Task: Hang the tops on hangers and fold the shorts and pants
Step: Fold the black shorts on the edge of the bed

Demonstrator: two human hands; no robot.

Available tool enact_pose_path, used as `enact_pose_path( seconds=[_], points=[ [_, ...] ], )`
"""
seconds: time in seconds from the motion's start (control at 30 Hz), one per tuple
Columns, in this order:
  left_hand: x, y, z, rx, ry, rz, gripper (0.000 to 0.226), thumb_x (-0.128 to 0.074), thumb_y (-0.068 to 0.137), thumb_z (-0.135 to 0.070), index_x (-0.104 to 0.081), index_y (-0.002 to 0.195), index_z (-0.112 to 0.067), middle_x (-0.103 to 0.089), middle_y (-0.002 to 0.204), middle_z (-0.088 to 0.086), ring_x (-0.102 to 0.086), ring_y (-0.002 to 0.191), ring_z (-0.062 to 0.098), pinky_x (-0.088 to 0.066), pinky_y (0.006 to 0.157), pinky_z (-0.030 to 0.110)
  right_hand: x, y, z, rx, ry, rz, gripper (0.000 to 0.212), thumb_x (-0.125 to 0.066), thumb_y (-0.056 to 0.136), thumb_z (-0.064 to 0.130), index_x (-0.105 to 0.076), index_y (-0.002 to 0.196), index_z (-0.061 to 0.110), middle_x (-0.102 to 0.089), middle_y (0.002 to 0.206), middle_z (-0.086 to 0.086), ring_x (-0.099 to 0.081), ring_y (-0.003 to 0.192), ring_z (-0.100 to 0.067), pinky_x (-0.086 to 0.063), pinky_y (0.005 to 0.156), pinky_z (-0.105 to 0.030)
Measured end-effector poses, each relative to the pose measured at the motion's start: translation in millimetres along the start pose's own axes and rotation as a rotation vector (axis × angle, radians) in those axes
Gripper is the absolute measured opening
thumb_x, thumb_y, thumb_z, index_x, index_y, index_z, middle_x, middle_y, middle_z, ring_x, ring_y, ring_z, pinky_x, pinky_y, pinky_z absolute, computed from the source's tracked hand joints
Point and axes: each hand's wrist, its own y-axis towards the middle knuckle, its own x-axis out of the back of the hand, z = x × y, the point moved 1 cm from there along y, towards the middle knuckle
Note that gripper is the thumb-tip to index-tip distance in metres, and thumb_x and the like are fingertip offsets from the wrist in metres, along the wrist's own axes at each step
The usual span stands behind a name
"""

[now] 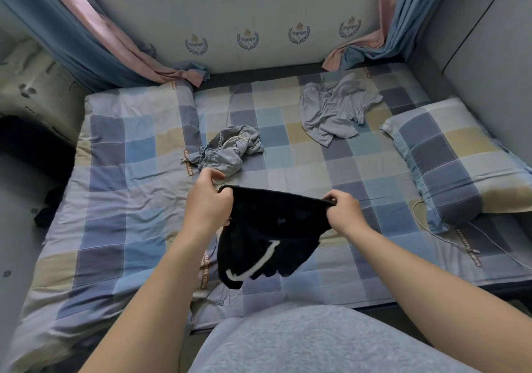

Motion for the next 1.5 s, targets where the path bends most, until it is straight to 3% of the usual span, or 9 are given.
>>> enact_pose_path(
  seconds=[0.13,0.23,0.37,0.5,0.6,0.9,1.1,1.3,1.5],
  points=[
    [-5.6,0.4,15.4,0.055,0.456,0.183,0.024,-0.043,0.081,-0.016,-0.061,0.094,-0.026,-0.071,0.079,0.003,-0.07,0.069,0.023,-0.061,0.071,0.041,18.1,5.3,28.1,0.088,0.135,-0.015,0.031,-0.042,0.083,-0.004,-0.058,0.078,0.022,-0.064,0.08,-0.008,-0.055,0.076,-0.029,-0.038,0.057,-0.033],
    [-19.1,-2.3,19.6,0.044,0.729,0.34,0.022,-0.054,0.085,-0.034,-0.064,0.104,-0.03,-0.066,0.109,0.0,-0.063,0.096,0.024,-0.055,0.086,0.038,25.3,-2.7,63.1,0.215,0.192,0.041,0.026,-0.043,0.08,0.001,-0.059,0.078,0.022,-0.063,0.076,-0.004,-0.056,0.076,-0.027,-0.041,0.064,-0.033],
    [-57.0,-11.7,9.7,-0.141,0.421,0.522,0.058,-0.069,0.082,-0.055,-0.054,0.131,-0.03,-0.054,0.131,-0.006,-0.054,0.12,0.017,-0.046,0.092,0.032,28.4,-17.2,97.0,0.321,0.265,0.104,0.023,-0.048,0.081,0.005,-0.062,0.08,0.023,-0.065,0.074,-0.005,-0.061,0.076,-0.028,-0.049,0.065,-0.034],
    [-89.2,-18.2,-1.4,-0.22,0.169,0.369,0.013,-0.066,0.088,-0.03,-0.057,0.098,-0.028,-0.067,0.097,-0.005,-0.065,0.087,0.02,-0.056,0.075,0.042,35.9,-22.3,110.3,0.323,0.379,0.07,0.021,-0.045,0.076,0.005,-0.063,0.082,0.017,-0.066,0.08,-0.013,-0.062,0.079,-0.029,-0.054,0.072,-0.042],
    [-90.8,-9.4,5.5,-0.234,0.198,0.186,0.017,-0.06,0.084,-0.014,-0.048,0.086,-0.025,-0.055,0.086,-0.003,-0.054,0.078,0.023,-0.041,0.058,0.034,51.4,-13.4,106.0,0.262,0.432,-0.039,0.027,-0.042,0.08,-0.003,-0.062,0.086,0.013,-0.062,0.079,-0.009,-0.056,0.076,-0.023,-0.049,0.068,-0.035],
    [-56.8,26.7,34.9,-0.146,0.532,0.033,0.025,-0.057,0.082,-0.006,-0.07,0.099,-0.019,-0.051,0.104,0.006,-0.058,0.092,0.031,-0.053,0.076,0.037,64.9,23.9,45.6,0.138,0.283,-0.144,0.041,-0.037,0.077,-0.004,-0.065,0.082,0.026,-0.057,0.068,0.003,-0.045,0.051,-0.011,-0.032,0.046,-0.021],
    [-20.7,35.0,80.6,0.236,0.503,0.101,0.022,-0.052,0.081,-0.002,-0.066,0.078,-0.019,-0.066,0.09,0.007,-0.062,0.089,0.032,-0.052,0.077,0.036,44.5,35.9,-26.1,-0.051,-0.251,-0.066,0.028,-0.049,0.079,0.002,-0.064,0.089,0.024,-0.065,0.095,-0.005,-0.058,0.089,-0.031,-0.048,0.072,-0.034],
    [-5.6,30.1,100.0,0.517,0.006,0.063,0.033,-0.035,0.094,0.002,-0.065,0.091,-0.012,-0.067,0.098,0.023,-0.067,0.055,0.031,-0.052,0.048,0.031,39.6,23.2,-49.4,-0.147,-0.207,-0.061,0.029,-0.049,0.076,0.001,-0.064,0.083,0.024,-0.068,0.097,-0.002,-0.06,0.091,-0.029,-0.055,0.081,-0.039],
    [-1.9,23.0,82.6,0.533,-0.252,0.381,0.024,-0.038,0.098,0.001,-0.06,0.1,-0.009,-0.058,0.091,0.018,-0.06,0.062,0.025,-0.057,0.064,0.036,37.3,18.3,-23.4,-0.151,0.313,0.143,0.039,-0.038,0.088,-0.01,-0.067,0.09,0.016,-0.069,0.088,-0.008,-0.07,0.055,-0.026,-0.05,0.043,-0.027]
  ],
)
